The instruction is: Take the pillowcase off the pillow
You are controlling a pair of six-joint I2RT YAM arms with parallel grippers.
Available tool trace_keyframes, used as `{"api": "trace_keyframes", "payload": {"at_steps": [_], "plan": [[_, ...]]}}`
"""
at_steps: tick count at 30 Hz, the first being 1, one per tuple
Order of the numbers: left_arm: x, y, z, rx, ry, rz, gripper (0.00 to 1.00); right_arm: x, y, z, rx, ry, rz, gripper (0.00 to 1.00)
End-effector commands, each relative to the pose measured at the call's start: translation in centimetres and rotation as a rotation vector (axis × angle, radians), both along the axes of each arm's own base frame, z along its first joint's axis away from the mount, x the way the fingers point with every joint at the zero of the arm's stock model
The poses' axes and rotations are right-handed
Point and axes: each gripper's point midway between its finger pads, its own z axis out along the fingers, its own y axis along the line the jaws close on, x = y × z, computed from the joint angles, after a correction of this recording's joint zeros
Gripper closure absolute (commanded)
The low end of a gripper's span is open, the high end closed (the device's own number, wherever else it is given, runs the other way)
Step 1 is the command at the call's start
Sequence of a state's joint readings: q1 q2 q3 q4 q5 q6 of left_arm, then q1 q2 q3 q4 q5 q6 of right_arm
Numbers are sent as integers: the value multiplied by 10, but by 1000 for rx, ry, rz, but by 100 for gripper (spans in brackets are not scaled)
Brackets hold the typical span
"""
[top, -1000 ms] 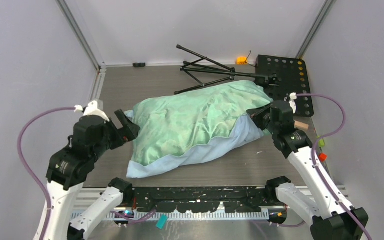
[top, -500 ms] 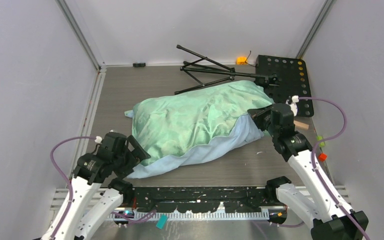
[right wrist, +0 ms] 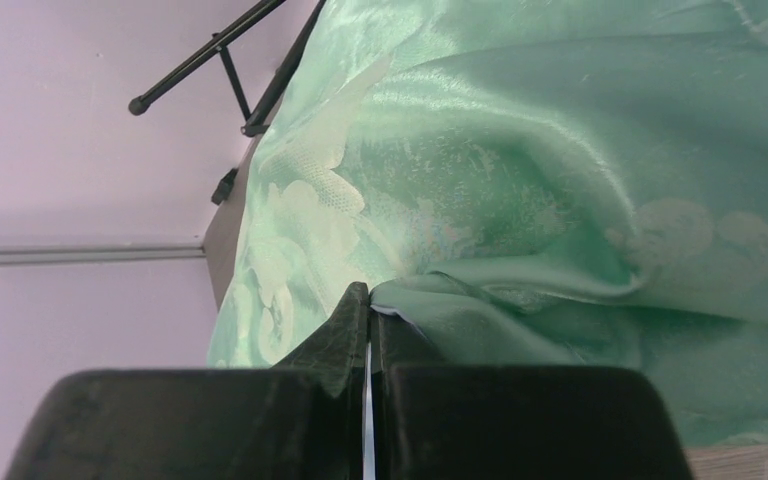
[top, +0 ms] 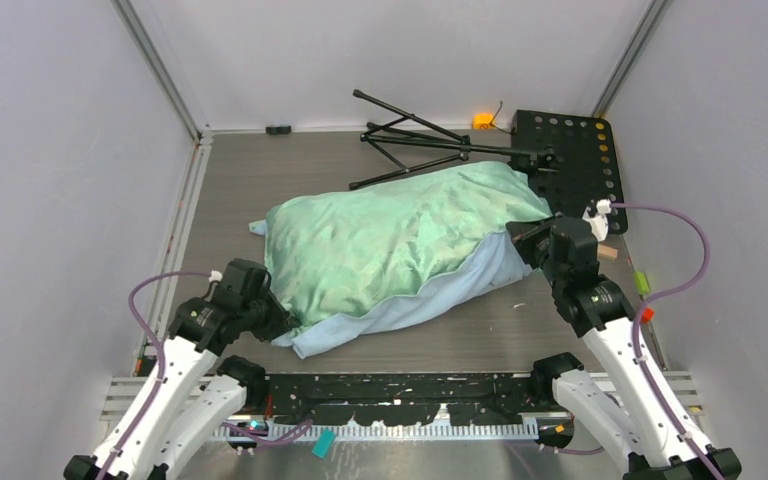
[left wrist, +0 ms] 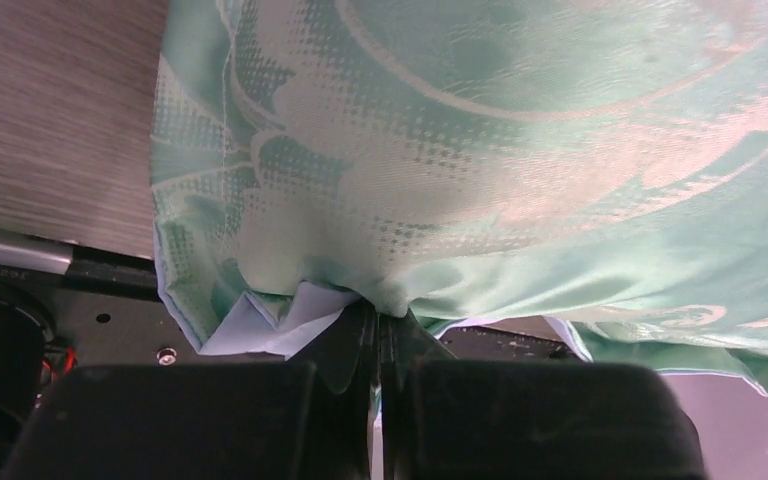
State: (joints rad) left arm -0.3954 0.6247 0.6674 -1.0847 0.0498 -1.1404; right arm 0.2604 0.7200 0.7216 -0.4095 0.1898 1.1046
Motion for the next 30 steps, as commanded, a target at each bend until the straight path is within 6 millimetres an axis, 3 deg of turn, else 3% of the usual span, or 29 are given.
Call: {"api": "trace_keyframes", "payload": {"at_steps": [1, 5, 12, 15, 19, 24, 30], "plan": [[44, 6, 50, 68, -211, 1, 100, -3, -21, 19, -74, -53, -81, 100], [72, 27, 115, 204, -365, 22, 100, -5, -33, 42, -135, -95, -113, 100], [104, 60, 242, 372, -665, 108, 100, -13, -49, 120, -273, -201, -125, 100], [109, 70, 289, 405, -758, 157, 100, -15, -43, 161, -251, -266, -97, 100], [115, 93, 341, 527, -841, 221, 100, -23, -21, 214, -130, -299, -6, 100], [121, 132, 371, 778, -777, 328, 100, -27, 1, 225, 77, -226, 40, 100], [131, 151, 364, 901, -672, 367, 100, -41, 14, 217, 259, -134, 54, 100]]}}
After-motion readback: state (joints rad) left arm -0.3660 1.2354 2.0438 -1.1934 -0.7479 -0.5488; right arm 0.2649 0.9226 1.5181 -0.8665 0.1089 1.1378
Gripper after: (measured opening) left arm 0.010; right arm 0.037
